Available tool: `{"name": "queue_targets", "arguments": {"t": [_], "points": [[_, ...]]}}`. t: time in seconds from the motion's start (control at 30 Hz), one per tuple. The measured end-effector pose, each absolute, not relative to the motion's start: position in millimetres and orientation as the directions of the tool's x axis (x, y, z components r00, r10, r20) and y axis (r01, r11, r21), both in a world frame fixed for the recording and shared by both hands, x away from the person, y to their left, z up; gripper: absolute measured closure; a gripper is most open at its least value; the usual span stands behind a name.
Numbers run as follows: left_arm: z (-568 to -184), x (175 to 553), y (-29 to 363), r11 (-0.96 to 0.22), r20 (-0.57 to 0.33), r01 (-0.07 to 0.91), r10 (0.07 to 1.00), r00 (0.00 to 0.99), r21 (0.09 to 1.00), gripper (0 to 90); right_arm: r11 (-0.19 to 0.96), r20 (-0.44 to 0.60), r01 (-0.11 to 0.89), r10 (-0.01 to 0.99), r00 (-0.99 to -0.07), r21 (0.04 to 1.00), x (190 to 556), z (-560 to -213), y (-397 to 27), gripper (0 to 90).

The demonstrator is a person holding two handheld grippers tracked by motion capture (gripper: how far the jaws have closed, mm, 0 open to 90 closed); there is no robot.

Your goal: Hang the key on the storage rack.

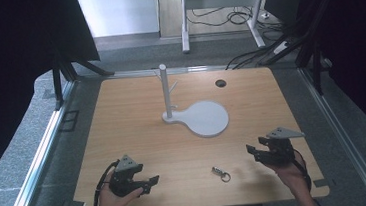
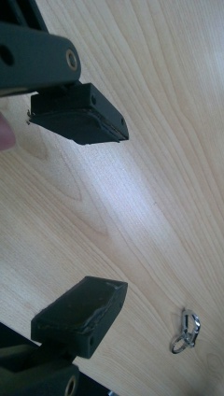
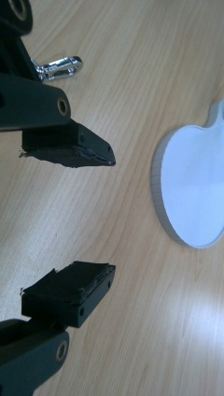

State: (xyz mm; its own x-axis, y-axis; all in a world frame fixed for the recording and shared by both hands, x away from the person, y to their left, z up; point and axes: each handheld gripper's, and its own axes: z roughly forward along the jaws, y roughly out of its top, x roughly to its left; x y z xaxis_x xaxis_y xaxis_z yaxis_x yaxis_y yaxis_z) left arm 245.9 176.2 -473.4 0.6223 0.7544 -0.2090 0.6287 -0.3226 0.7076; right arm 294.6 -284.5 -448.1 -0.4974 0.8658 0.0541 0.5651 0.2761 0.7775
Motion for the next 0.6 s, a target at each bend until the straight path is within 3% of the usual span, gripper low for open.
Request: {"name": "queue_targets", "arguments": {"t": [0.6], "points": [[-471.6,245.1,177.4,-0.321,-0.204,0.625,0.757,0.621,0.711,23.8,0.450,0.027,0.596,0.783,-0.621,0.665,302.2,-425.4,-262.1,49.7]]}}
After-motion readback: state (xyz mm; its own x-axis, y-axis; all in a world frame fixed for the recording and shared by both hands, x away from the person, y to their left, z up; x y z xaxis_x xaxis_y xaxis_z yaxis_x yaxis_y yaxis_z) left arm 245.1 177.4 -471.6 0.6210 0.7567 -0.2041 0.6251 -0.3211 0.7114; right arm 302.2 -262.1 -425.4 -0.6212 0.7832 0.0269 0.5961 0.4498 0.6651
